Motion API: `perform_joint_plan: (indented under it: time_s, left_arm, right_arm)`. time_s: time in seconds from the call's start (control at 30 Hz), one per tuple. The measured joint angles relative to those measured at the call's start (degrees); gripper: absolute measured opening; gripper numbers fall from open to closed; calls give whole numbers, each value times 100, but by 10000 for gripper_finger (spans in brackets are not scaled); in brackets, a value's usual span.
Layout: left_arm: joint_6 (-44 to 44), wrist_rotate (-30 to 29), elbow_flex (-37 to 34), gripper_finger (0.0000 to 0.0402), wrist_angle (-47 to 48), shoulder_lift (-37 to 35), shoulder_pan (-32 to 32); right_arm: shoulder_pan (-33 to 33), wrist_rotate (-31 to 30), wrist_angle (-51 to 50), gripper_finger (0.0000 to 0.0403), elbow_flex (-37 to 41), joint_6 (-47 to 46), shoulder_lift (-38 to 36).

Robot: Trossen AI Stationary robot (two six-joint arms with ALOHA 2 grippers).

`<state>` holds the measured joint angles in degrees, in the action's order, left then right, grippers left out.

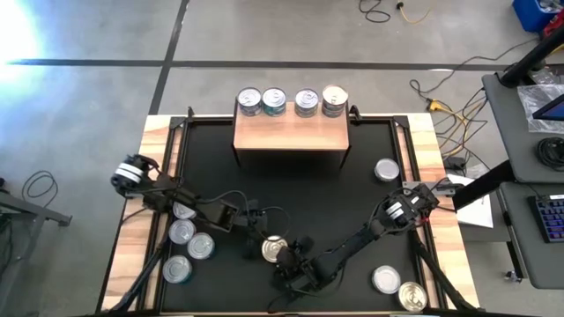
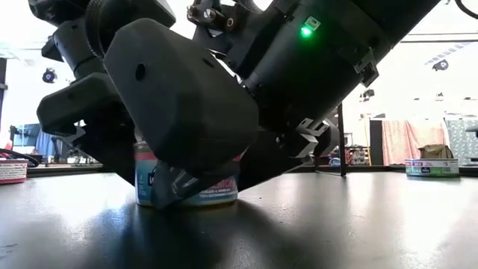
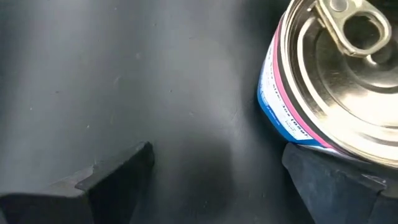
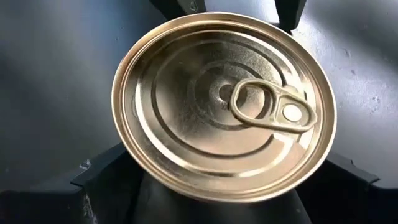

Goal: Stack canned seafood by type on shelf
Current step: Put the top blue-pink tuna can on the shelf

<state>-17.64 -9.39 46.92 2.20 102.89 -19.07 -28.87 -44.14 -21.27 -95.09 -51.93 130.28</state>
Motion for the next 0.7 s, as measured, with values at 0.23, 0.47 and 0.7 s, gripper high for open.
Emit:
perform_joint_plan:
  time_s: [0.23, 0.47, 0.7]
  left_arm:
    - [159, 88, 252, 363, 294, 103, 2]
    - [232, 109, 390, 363, 483, 125, 0]
    - [192, 97, 420, 363, 575, 129, -4]
  right_arm:
    - [38, -42, 10, 364, 22, -15, 4]
    - [-3, -29, -83, 364, 33, 47, 4]
    - [-15, 272, -291, 364, 20, -210, 0]
